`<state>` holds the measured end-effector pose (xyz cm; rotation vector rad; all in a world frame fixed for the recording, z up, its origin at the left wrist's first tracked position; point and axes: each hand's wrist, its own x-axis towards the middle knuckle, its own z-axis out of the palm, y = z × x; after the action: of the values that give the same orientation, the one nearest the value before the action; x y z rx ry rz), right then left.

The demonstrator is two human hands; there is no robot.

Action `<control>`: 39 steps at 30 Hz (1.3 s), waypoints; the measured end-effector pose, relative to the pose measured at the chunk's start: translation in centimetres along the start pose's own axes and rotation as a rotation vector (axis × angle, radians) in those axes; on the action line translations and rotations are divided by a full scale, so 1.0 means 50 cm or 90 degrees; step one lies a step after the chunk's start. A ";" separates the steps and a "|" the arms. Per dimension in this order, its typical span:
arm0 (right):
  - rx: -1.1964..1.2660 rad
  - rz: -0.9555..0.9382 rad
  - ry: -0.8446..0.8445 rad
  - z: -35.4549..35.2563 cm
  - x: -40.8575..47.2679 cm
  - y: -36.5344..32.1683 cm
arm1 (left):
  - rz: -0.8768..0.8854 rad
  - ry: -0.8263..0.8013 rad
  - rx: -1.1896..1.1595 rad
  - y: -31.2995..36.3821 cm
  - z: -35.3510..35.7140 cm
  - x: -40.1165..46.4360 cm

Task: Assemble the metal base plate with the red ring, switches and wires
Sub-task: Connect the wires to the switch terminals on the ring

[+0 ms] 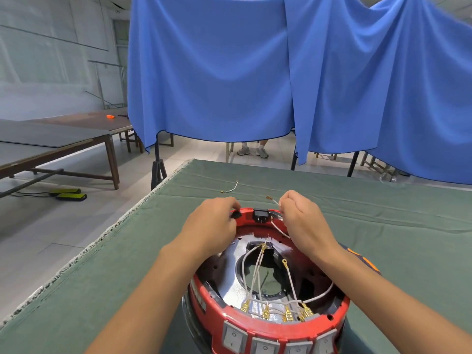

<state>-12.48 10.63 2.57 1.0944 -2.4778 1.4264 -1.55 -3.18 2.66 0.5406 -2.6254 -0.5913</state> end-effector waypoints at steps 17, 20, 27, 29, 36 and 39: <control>0.124 -0.044 -0.106 0.009 -0.009 0.009 | -0.043 0.026 -0.533 0.039 0.002 -0.003; 0.069 -0.090 -0.106 0.008 -0.011 0.006 | -0.058 -0.005 -0.556 0.040 0.000 -0.004; 0.061 -0.124 -0.094 0.003 -0.016 0.000 | -0.092 -0.064 -0.640 0.044 -0.011 -0.006; 0.059 -0.126 -0.078 0.002 -0.017 -0.001 | -0.097 -0.064 -0.639 0.044 -0.009 -0.007; -0.013 -0.115 -0.034 -0.001 -0.019 -0.004 | -0.042 0.104 -0.398 0.030 0.005 0.005; -0.033 -0.071 0.054 -0.005 -0.012 -0.001 | 0.046 0.024 -0.107 0.020 0.019 0.005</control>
<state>-12.07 11.16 2.49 1.1192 -2.3431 1.3416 -2.44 -2.16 2.42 0.3990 -2.5184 -0.7619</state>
